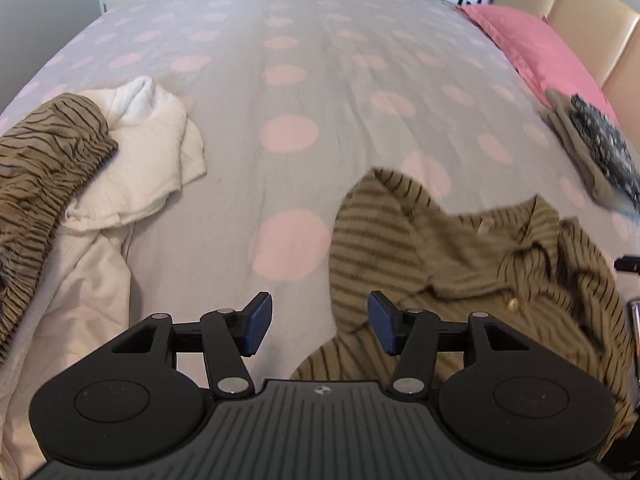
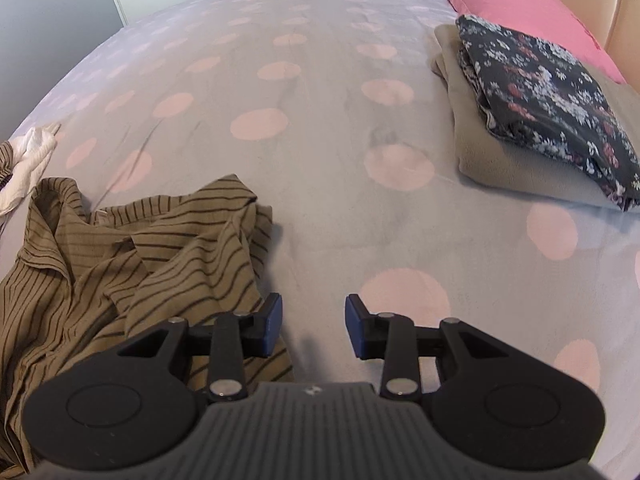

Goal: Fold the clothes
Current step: 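Lower the shirt onto the bed and open both tools, then grasp the shirt again with both tools and lift it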

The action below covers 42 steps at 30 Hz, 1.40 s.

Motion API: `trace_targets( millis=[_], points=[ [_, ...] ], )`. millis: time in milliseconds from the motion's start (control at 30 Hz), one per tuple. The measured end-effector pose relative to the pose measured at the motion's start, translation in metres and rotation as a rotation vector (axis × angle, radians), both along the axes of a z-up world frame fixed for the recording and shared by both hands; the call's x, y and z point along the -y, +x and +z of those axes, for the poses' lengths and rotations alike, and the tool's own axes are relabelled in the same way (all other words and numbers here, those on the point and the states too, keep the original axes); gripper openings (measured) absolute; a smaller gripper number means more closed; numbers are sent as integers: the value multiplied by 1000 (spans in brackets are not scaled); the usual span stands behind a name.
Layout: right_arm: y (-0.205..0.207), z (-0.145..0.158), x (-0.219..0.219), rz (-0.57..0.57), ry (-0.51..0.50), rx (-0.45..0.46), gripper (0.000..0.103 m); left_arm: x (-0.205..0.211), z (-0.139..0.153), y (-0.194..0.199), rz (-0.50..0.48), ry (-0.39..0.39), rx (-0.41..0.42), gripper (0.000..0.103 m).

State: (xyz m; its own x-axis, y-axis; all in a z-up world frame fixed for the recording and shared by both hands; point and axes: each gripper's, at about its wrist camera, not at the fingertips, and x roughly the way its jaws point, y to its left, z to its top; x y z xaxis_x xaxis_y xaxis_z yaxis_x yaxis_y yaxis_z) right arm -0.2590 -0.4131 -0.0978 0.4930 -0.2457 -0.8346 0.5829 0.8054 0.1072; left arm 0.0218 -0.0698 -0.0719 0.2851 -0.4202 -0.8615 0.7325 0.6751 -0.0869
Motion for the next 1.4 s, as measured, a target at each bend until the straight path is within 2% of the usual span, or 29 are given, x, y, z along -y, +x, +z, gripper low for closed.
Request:
trace_targets(
  millis=[167,267,533,633,700,800,867,900,933,1000,1067,1133,1200,1267,1400],
  points=[
    [-2,-5,5,-5,17,-5,38,-6,-31,-6,-96,110,14,52],
    [-5,-8,6,5,35,-3,39,-7,-50,-8,-136,141,-33,52],
    [-16,-20,3,50,106,32,53,-2,-60,-12,-144,155,-61,53],
    [-12,-31,-3,78,126,20,54,0,-63,-13,-143,158,-68,54],
    [-7,-40,-9,94,128,-7,50,0,-63,-16,-135,157,-64,54],
    [-3,-46,-25,133,54,-42,46,0,-62,-20,-124,153,-57,54],
    [-2,-45,-31,160,27,-58,30,0,-61,-23,-117,151,-51,54],
    [-2,-45,-34,178,31,-63,26,0,-61,-25,-113,150,-49,53],
    [-2,-46,-36,197,36,-68,16,0,-61,-26,-110,149,-46,50],
    [-2,-46,-43,230,35,-85,9,0,-60,-29,-102,147,-41,46],
    [-4,-46,-49,245,0,-101,2,0,-59,-32,-95,145,-36,35],
    [-5,-42,-52,239,-33,-107,2,0,-59,-35,-88,143,-31,13],
    [-8,-35,-49,204,-94,-115,1,-4,-53,-32,-38,128,-31,2],
    [-13,-23,-41,134,-164,-117,1,-9,-47,-28,18,111,-32,0],
    [-25,13,-18,-29,-298,-103,1,-19,-13,-14,113,44,41,0]
  ],
)
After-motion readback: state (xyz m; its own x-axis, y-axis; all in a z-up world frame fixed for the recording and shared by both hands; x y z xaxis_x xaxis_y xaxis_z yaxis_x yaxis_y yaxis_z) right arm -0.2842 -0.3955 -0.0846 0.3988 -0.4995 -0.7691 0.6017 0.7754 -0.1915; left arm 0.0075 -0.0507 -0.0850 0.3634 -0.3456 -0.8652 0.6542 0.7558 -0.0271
